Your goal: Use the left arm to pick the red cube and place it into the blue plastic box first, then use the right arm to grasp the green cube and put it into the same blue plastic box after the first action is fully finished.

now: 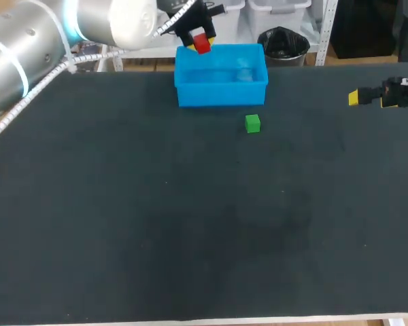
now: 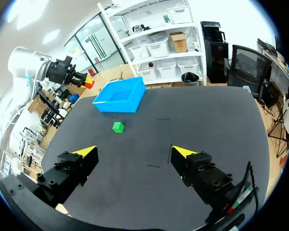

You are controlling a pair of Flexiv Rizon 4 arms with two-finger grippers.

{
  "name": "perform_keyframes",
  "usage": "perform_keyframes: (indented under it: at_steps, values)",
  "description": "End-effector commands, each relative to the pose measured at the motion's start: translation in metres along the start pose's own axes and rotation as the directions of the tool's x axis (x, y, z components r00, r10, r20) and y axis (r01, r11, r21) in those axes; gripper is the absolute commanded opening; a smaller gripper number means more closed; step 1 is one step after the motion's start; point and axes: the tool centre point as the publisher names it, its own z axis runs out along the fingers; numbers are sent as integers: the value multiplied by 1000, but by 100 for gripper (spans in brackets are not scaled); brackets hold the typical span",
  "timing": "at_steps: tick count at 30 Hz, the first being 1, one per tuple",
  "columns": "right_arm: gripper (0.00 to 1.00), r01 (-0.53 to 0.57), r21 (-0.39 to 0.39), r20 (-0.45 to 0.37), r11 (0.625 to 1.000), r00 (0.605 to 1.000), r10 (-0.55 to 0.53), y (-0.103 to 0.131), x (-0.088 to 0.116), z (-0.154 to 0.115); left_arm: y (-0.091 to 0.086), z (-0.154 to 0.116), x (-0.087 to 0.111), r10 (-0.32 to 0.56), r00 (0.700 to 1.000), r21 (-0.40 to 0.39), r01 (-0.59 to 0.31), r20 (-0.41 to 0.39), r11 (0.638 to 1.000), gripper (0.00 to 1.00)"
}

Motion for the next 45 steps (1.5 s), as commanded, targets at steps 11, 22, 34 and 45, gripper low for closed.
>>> perform_keyframes:
  at_steps: [11,22,34,45]
  values:
    - [100,0,0,0,1000,1000,0,0,0,0,-8,45,-21,-72,997,3,72,-42,997,0]
    - [100,0,0,0,1000,1000,0,0,0,0,-6,62,-24,-89,995,-33,88,-45,996,8]
    - [100,0,0,0,1000,1000,0,0,0,0,4,54,-22,-93,995,-48,92,-33,995,100]
    - [100,0,0,0,1000,1000,0,0,0,0,16,12,-5,-38,999,11,38,9,999,100]
